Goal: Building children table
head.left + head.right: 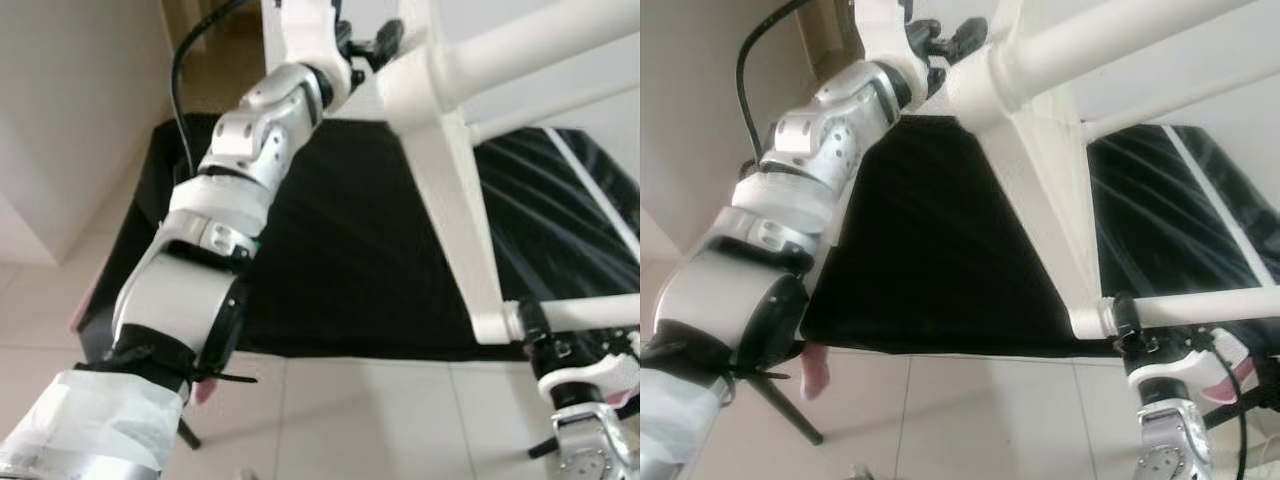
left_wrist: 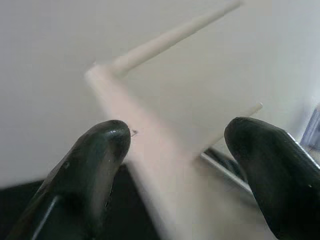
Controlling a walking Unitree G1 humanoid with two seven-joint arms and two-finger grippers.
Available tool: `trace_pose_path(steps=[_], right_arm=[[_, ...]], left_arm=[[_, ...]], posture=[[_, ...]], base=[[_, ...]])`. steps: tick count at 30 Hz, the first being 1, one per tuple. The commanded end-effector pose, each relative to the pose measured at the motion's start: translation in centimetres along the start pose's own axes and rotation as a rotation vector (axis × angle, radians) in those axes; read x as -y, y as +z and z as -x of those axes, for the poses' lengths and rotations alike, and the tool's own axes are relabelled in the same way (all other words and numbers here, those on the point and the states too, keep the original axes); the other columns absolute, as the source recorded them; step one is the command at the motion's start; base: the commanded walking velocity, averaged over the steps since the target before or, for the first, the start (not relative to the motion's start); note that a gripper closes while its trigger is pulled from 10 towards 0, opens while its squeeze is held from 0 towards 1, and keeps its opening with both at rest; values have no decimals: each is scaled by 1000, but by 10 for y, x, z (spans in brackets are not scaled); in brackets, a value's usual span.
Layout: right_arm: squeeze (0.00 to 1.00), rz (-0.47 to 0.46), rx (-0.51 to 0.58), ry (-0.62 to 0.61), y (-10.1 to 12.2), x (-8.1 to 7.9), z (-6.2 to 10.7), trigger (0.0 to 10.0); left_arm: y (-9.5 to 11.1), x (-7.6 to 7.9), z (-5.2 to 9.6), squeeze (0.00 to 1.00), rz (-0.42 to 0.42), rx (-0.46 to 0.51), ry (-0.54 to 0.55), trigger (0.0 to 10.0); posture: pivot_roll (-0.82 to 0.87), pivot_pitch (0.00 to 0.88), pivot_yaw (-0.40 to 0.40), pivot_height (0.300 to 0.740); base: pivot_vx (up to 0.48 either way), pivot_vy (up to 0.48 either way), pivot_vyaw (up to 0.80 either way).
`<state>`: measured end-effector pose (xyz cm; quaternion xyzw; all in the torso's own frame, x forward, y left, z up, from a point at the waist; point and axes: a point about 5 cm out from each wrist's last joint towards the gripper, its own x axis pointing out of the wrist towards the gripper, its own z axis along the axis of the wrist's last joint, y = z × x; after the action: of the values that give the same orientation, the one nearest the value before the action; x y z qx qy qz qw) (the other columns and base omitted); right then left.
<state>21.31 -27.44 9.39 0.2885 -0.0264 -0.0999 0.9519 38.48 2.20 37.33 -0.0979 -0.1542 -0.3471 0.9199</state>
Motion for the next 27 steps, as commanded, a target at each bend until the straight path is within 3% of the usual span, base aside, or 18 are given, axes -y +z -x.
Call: trace_pose_path(steps=[1,24,25,26,27], right_arm=[[0,10,74,-169,-35,-33,127,10000],[0,10,74,-169,-35,-33,127,10000],[0,103,108,-91,-18,-38,111,10000],[0,103,108,-91,-18,-38,111,10000],[0,59,122,86,-3,-51,98,10000]], left_arm=[[7,24,1,0,-22,22,-377,10000],[7,24,1,0,-22,22,-377,10000],[7,24,1,0,-22,24,-378,10000],[7,24,1,0,-22,24,-378,10000],[-20,1,20,0,-105,-70,-347,10000]], posture=[[-185,196,208,740],[-185,196,208,740],[-182,0,0,740],[-182,0,0,740],[-137,0,0,740]], base=[[0,0,0],[0,0,0],[0,0,0],[0,0,0],[0,0,0]])
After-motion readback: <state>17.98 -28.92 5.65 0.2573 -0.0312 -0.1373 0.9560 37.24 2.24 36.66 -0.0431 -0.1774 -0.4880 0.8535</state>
